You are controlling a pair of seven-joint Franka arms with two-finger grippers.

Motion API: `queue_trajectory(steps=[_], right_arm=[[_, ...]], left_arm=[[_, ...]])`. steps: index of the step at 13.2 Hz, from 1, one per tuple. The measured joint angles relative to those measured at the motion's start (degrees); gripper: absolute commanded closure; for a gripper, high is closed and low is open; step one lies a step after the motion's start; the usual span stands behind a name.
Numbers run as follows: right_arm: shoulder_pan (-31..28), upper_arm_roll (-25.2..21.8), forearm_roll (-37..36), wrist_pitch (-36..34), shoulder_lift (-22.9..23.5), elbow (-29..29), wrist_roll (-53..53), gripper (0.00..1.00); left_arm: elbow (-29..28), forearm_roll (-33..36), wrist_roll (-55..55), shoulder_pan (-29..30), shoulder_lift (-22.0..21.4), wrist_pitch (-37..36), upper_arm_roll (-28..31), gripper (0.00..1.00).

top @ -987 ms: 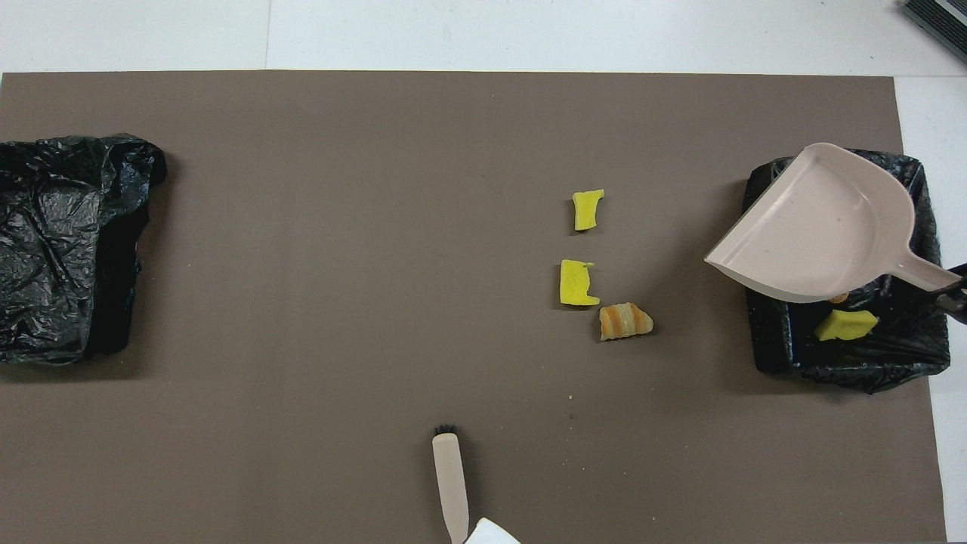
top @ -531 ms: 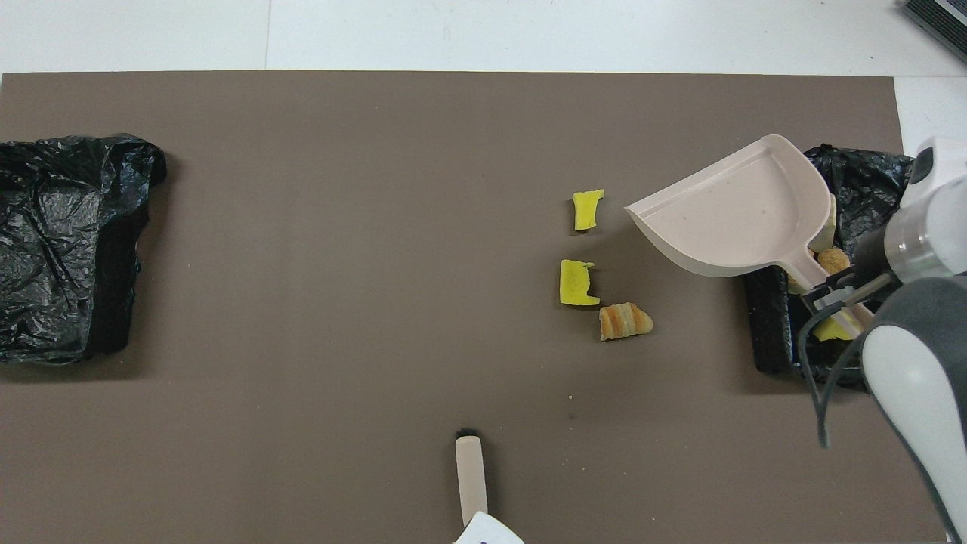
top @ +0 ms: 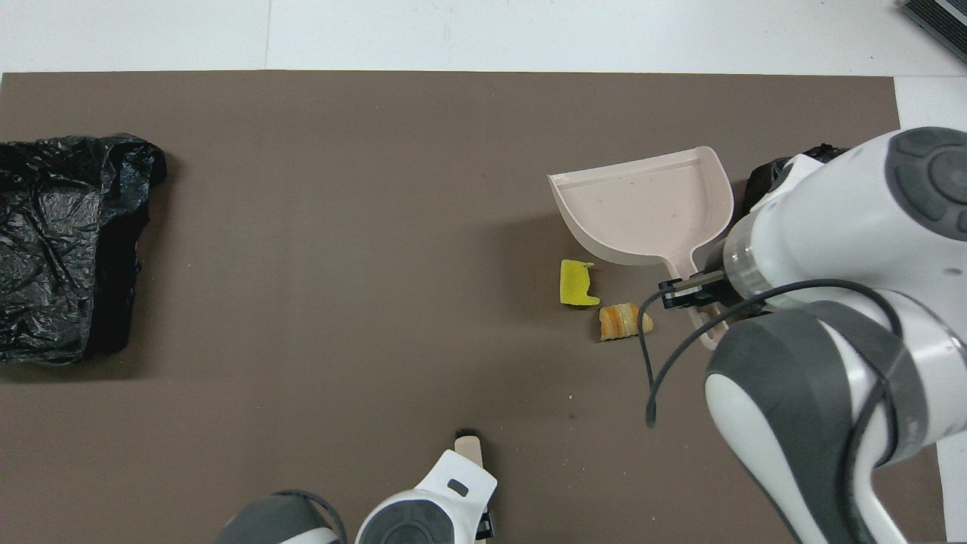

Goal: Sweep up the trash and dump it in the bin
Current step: 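Bring the empty dustpan back and set it on the mat with the right gripper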

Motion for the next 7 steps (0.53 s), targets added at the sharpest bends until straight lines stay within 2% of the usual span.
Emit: queue_trajectory(steps=[4,7], right_arm=[[8.8,0.0,0.3,6.2,3.7,-0.3,14.3,1.0],[14.1,0.0,-0.1,12.2,7.5,-0.4,19.1,1.0]], left_arm=[[7.1,0.7,12.5,12.0,-0.2,-6.8,0.3,0.0],[12.0,5.3,20.3,17.6,-0.1,-9.4,0.3,0.0]])
